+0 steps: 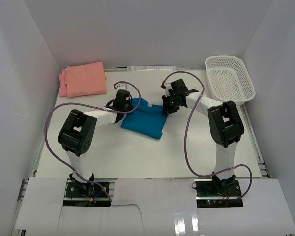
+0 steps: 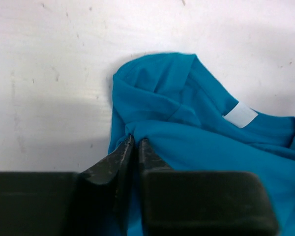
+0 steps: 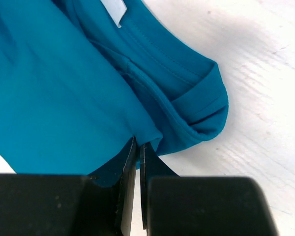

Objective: Fold and stack the t-shirts
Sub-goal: Fold the long partially folded tshirt into a neat square

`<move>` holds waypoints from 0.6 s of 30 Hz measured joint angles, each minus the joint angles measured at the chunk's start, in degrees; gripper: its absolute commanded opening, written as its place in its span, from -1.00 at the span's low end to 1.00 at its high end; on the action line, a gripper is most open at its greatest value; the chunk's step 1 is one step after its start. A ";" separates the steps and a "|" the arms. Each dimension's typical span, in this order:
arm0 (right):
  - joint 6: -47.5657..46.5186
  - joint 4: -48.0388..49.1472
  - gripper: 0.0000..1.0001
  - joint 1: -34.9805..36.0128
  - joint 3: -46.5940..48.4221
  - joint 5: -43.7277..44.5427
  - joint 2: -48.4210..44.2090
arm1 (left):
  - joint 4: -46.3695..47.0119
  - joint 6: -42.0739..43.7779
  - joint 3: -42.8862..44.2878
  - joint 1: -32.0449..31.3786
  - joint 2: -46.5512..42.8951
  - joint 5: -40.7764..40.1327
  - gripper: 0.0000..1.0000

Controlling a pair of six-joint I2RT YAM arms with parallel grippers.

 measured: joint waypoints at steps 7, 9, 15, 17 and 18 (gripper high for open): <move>0.31 1.22 -0.84 -0.61 0.15 1.07 0.57 | 0.83 0.63 2.32 0.15 0.33 -0.02 -0.48; 0.66 1.57 -0.85 -0.61 0.11 1.16 0.57 | 1.01 1.11 2.69 0.17 0.31 0.00 -0.46; 1.25 2.51 -0.85 -0.61 -0.33 1.99 0.57 | 2.14 2.58 4.13 0.20 0.31 1.31 -0.38; 1.36 2.62 -0.85 -0.63 -0.37 2.60 0.52 | 2.58 2.67 5.14 0.20 0.37 1.97 -0.38; 1.38 2.69 -0.85 -0.63 -0.39 2.95 0.48 | 3.06 2.69 5.60 0.20 0.44 2.34 -0.38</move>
